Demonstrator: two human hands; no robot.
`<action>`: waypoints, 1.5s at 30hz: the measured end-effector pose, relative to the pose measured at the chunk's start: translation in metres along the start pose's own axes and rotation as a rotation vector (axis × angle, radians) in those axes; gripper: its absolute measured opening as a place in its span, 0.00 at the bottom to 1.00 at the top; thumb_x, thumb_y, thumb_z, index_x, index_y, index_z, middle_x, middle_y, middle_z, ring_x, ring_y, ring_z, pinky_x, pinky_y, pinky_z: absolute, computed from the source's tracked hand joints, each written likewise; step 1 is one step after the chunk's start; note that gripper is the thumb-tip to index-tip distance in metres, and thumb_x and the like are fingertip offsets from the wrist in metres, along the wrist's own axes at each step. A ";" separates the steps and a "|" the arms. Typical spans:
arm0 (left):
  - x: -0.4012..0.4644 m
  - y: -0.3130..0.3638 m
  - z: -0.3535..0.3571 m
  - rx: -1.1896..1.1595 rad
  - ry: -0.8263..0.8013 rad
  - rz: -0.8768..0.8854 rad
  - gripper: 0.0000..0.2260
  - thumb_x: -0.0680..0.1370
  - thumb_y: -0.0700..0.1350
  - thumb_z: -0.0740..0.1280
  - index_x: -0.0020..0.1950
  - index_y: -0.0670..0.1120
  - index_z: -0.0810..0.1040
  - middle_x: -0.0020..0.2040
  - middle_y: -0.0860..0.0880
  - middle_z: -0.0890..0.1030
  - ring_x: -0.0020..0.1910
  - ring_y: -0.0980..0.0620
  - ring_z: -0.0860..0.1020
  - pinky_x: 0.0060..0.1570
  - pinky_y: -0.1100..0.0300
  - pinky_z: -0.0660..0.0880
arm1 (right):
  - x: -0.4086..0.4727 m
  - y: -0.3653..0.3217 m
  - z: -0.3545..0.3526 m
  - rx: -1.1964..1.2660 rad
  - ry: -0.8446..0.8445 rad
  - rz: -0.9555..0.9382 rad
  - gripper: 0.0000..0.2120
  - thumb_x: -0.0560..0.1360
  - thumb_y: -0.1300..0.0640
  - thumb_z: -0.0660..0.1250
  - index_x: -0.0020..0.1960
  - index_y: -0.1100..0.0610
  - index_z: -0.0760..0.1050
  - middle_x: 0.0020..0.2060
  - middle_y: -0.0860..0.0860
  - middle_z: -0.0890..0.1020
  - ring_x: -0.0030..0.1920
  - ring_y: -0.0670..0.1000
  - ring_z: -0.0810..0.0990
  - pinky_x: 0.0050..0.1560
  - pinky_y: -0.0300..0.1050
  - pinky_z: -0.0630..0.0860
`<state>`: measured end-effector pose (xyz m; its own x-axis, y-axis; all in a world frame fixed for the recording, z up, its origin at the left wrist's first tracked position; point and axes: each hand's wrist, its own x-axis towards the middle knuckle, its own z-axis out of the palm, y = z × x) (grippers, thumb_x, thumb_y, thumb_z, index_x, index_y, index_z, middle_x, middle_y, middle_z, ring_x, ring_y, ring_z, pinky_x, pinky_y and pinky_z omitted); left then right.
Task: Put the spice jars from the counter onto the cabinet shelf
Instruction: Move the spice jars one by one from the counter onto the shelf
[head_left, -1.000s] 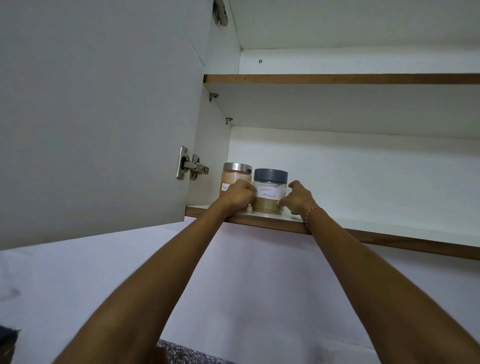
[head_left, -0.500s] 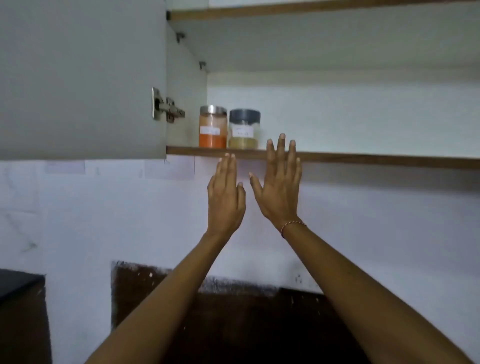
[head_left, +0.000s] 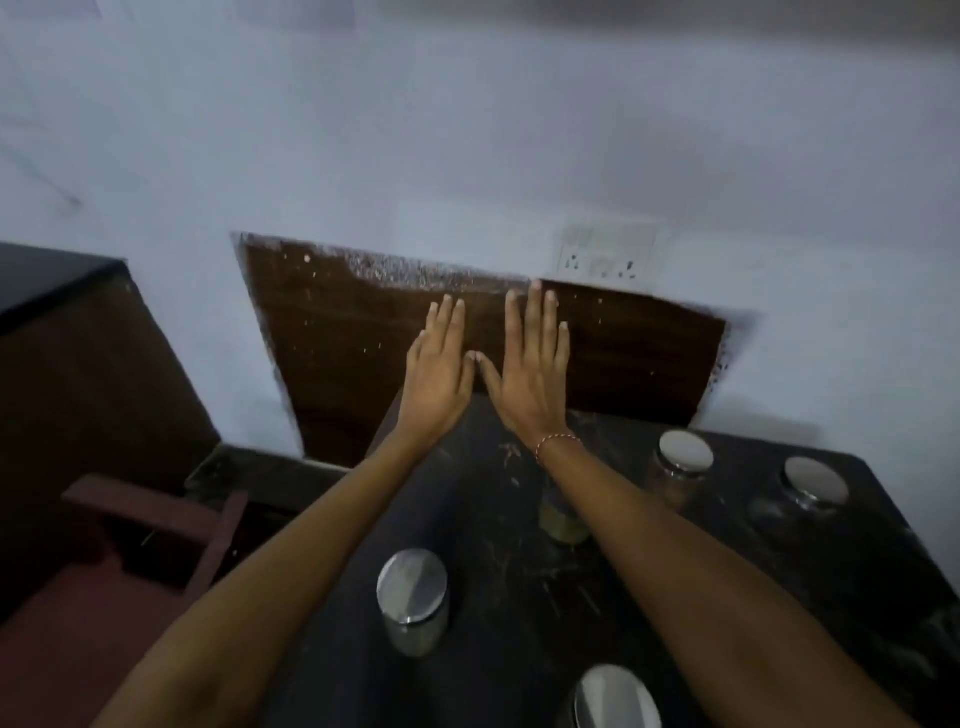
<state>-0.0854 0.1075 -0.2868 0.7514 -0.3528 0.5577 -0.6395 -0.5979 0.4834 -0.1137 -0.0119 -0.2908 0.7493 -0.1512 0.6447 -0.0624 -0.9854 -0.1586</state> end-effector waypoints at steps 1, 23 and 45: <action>-0.018 -0.001 0.005 0.010 -0.032 -0.021 0.25 0.81 0.43 0.54 0.76 0.42 0.50 0.77 0.43 0.51 0.77 0.48 0.47 0.74 0.52 0.50 | -0.019 -0.002 0.004 -0.002 -0.034 -0.015 0.35 0.76 0.40 0.52 0.76 0.57 0.47 0.75 0.61 0.56 0.75 0.61 0.54 0.71 0.61 0.58; -0.233 -0.045 0.020 -0.334 -0.234 -0.752 0.17 0.82 0.46 0.54 0.70 0.46 0.64 0.62 0.45 0.75 0.57 0.52 0.75 0.49 0.69 0.71 | -0.212 -0.049 0.044 0.487 -0.947 -0.023 0.49 0.68 0.45 0.71 0.76 0.50 0.42 0.76 0.52 0.44 0.75 0.58 0.53 0.69 0.57 0.62; -0.057 -0.028 -0.026 -1.215 -0.642 -0.668 0.22 0.70 0.61 0.60 0.57 0.50 0.75 0.51 0.47 0.81 0.48 0.51 0.82 0.45 0.58 0.79 | -0.024 0.007 -0.035 1.411 -0.900 0.373 0.24 0.66 0.60 0.70 0.60 0.48 0.72 0.57 0.52 0.75 0.55 0.52 0.78 0.51 0.46 0.78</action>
<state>-0.1141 0.1628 -0.3147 0.6842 -0.7005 -0.2029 0.3322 0.0517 0.9418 -0.1558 -0.0174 -0.2811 0.9676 0.2359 -0.0901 -0.0907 -0.0082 -0.9958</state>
